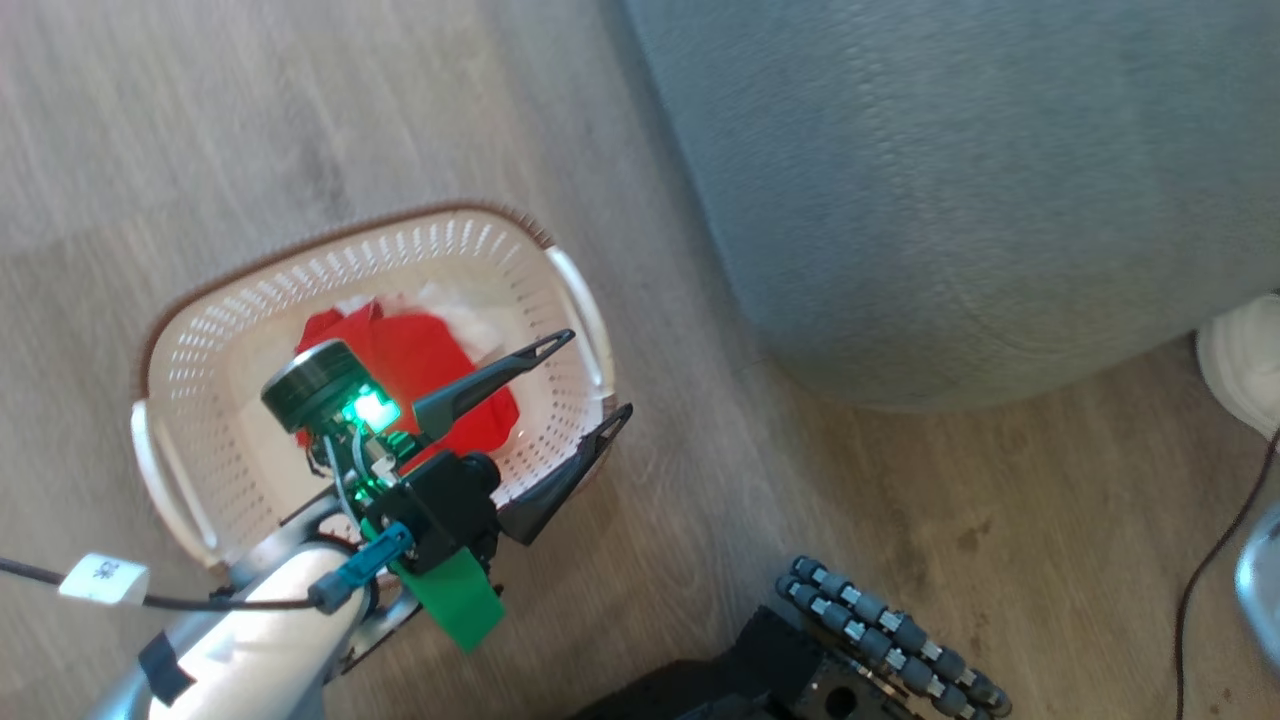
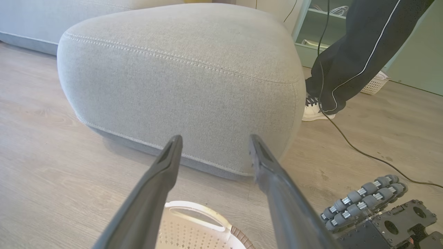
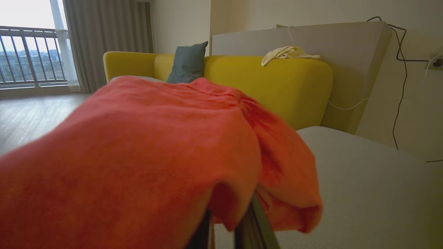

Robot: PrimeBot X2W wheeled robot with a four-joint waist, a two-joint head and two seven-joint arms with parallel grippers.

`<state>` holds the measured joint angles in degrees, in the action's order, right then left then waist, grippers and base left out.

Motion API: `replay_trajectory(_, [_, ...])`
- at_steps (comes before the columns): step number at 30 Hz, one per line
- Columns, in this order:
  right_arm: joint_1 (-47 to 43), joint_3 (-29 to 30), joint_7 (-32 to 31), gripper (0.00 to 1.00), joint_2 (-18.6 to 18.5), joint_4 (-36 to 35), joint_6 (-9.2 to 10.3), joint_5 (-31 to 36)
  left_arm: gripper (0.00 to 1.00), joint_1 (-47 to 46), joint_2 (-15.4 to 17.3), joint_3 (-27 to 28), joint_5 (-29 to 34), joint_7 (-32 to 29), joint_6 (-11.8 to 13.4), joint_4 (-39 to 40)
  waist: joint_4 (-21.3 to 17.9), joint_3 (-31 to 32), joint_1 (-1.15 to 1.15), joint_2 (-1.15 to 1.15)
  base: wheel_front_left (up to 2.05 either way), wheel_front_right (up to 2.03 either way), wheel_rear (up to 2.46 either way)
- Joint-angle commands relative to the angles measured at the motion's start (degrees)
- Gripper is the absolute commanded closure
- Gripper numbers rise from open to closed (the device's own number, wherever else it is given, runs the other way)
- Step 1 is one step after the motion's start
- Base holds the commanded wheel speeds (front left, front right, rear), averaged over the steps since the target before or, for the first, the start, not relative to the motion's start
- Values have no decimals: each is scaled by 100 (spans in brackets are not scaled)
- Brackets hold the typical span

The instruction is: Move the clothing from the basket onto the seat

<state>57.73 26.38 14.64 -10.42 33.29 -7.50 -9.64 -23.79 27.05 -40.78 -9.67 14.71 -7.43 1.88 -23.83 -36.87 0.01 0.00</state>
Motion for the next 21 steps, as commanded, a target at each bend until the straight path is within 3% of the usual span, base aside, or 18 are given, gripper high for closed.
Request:
replay_trajectory(1, [338,40,36,100,-323,296,1,120,0,-148,105,121,-38,29,-6,237,234,-249,-1,0,0,0,0])
replay_trajectory(13, [1227,367,-83,100,-714,2302,1,905,0,-356,149,49,6,29,-6,306,557,-638,-1,0,0,0,0])
replay_trajectory(21, [1293,728,-291,100,-679,3179,1,1472,0,-336,106,83,13,29,-6,315,638,-674,-1,0,0,0,0])
